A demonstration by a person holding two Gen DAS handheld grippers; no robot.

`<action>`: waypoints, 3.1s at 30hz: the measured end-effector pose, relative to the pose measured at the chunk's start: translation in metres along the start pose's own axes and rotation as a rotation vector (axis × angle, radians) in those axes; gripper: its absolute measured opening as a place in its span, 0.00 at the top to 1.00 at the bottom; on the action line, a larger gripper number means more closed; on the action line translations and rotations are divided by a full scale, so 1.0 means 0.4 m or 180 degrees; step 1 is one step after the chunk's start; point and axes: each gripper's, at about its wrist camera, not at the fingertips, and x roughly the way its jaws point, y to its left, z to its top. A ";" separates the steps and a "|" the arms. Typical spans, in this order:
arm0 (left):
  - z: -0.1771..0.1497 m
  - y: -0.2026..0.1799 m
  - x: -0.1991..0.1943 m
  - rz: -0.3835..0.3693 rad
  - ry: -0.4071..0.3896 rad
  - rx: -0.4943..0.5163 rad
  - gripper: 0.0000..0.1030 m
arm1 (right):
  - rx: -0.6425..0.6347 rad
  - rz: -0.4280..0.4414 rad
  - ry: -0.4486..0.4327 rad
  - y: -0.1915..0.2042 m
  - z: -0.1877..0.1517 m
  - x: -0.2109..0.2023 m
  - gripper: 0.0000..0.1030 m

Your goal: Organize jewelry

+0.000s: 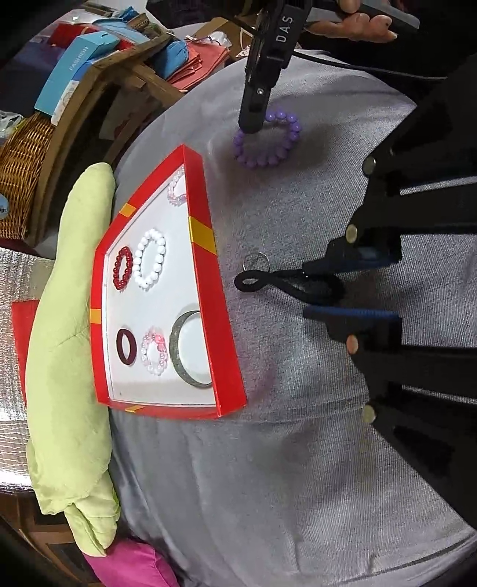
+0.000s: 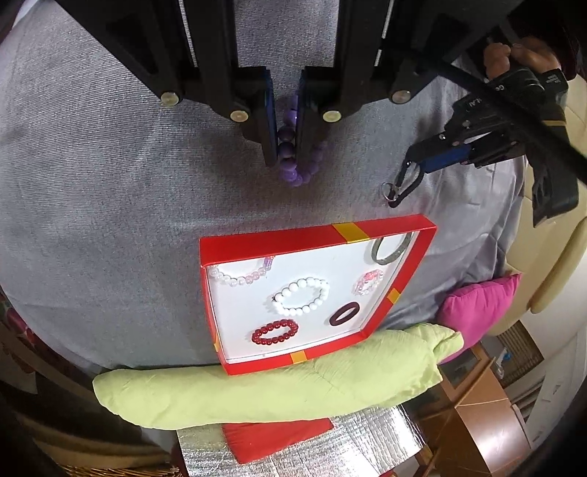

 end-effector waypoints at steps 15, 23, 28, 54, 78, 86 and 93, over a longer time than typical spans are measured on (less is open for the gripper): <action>-0.004 -0.020 -0.065 0.0104 -0.0351 0.0145 0.93 | -0.0014 0.0273 -0.0343 0.014 0.012 -0.061 0.90; 0.002 -0.007 -0.071 -0.0011 -0.0326 0.0046 0.93 | 0.0004 0.0249 -0.0307 0.011 0.013 -0.055 0.90; 0.005 -0.012 -0.035 0.0110 -0.0173 -0.0018 0.49 | -0.0027 0.0216 -0.0294 0.016 0.010 -0.050 0.90; 0.003 0.011 -0.071 0.0004 -0.0407 -0.0096 0.94 | -0.0043 0.0253 -0.0353 0.025 0.011 -0.053 0.90; 0.002 -0.026 0.005 0.0251 -0.0093 0.0026 0.39 | -0.0068 0.0319 -0.0462 0.030 0.011 -0.070 0.90; -0.011 -0.044 0.015 0.0406 -0.0119 0.0257 0.92 | -0.0121 0.0268 -0.0430 0.041 0.009 -0.057 0.90; 0.002 -0.045 -0.044 0.0505 -0.0479 0.0287 0.93 | -0.0114 0.0275 -0.0436 0.037 0.010 -0.058 0.90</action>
